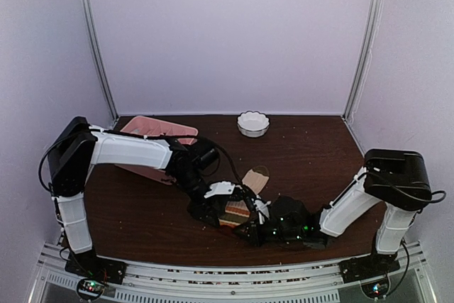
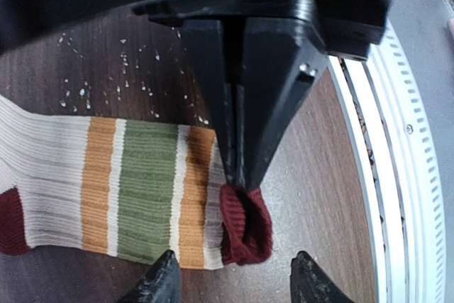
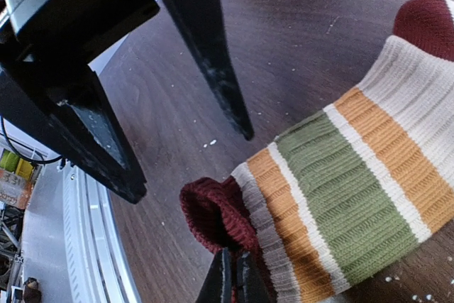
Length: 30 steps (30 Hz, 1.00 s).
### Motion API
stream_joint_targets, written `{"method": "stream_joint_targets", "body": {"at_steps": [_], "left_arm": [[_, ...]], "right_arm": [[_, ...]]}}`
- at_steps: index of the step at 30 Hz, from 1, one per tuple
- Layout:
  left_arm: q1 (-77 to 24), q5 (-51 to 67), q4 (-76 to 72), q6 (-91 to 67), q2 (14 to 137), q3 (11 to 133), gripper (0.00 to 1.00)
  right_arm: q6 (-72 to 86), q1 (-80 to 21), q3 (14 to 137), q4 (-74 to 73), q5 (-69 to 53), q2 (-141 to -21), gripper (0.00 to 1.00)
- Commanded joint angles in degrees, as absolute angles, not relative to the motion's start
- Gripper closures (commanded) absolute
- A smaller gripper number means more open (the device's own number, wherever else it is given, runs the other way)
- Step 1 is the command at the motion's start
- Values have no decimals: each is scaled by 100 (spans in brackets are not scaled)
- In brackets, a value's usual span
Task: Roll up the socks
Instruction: Roll the sock at the center of the board.
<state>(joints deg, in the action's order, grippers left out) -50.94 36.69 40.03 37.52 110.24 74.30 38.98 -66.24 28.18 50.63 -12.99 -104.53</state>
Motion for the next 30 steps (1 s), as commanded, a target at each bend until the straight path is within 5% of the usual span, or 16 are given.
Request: {"method": "stream_joint_targets", "body": {"at_steps": [1, 21, 30], "left_arm": [[-4978, 4116, 3947, 3560, 11188, 7470, 45], [-5230, 3275, 3626, 3800, 11128, 7251, 49], [-5273, 2774, 3359, 3413, 11297, 7407, 61]], "right_arm": [[3842, -6591, 3088, 4799, -1686, -10436, 100], [4544, -6388, 3260, 4222, -1518, -10981, 100], [4798, -6324, 3184, 4354, -1538, -11185, 100]]}}
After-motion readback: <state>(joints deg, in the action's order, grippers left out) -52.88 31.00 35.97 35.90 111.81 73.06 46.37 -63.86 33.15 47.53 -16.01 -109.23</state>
